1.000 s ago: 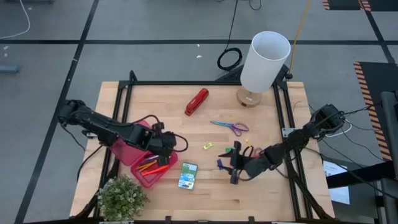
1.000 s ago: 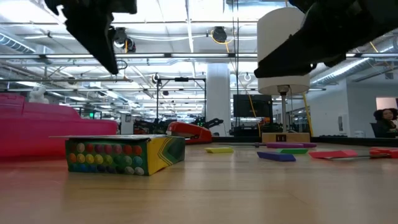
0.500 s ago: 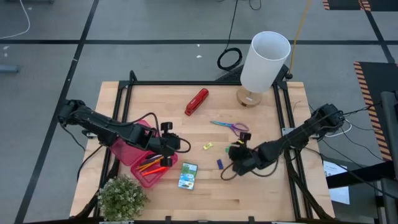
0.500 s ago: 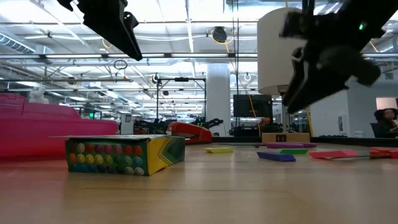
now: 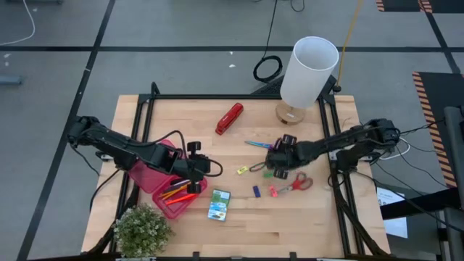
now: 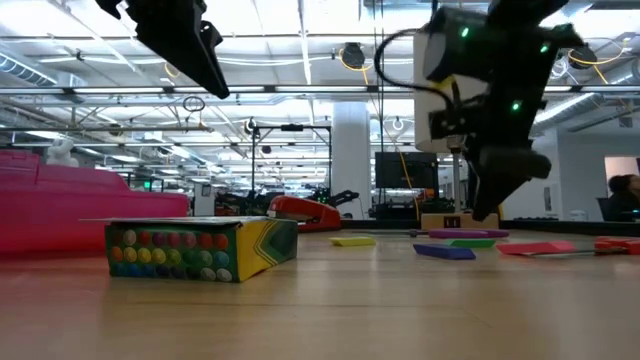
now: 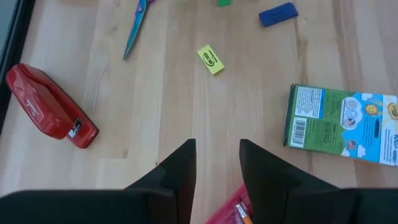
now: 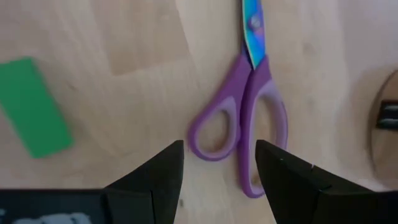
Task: Pack school essentials
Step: Put the purple scissors into the red supply box
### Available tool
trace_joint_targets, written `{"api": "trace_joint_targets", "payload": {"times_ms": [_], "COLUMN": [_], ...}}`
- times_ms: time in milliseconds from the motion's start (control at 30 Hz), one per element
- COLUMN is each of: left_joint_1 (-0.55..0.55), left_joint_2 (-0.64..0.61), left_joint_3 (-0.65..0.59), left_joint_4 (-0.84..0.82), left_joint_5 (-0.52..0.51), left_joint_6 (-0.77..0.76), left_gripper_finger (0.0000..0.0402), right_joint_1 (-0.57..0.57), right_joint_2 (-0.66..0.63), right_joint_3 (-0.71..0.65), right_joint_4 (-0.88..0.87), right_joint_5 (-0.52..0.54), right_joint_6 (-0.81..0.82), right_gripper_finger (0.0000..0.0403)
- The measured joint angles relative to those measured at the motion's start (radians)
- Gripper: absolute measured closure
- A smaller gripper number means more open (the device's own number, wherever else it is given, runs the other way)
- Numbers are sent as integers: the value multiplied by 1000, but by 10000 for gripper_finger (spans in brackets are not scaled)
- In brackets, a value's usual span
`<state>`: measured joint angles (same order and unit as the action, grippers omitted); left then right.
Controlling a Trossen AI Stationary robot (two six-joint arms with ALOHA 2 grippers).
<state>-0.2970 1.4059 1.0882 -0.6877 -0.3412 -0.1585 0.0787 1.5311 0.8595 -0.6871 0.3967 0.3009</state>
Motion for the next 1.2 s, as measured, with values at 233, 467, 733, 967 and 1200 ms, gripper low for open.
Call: {"api": "trace_joint_targets", "payload": {"times_ms": [233,467,733,967,1200], "left_joint_1": [0,-18,-19,-19,-19], "left_joint_2": [0,0,0,0,0], "left_joint_3": [0,0,0,0,0], "left_joint_4": [11,12,12,37,78], "left_joint_5": [3,3,3,3,3], "left_joint_6": [-28,-31,-20,-12,16], "left_gripper_finger": [275,275,275,275,275], "right_joint_1": [-125,-205,-288,-293,-293], "right_joint_2": [-20,-90,-131,-134,-133], "right_joint_3": [-54,-113,-267,-329,-333], "right_joint_4": [106,192,421,515,523], "right_joint_5": [-128,-152,-323,-321,-316], "right_joint_6": [-82,-169,-174,-149,-149], "right_gripper_finger": [211,211,240,283,347]}}
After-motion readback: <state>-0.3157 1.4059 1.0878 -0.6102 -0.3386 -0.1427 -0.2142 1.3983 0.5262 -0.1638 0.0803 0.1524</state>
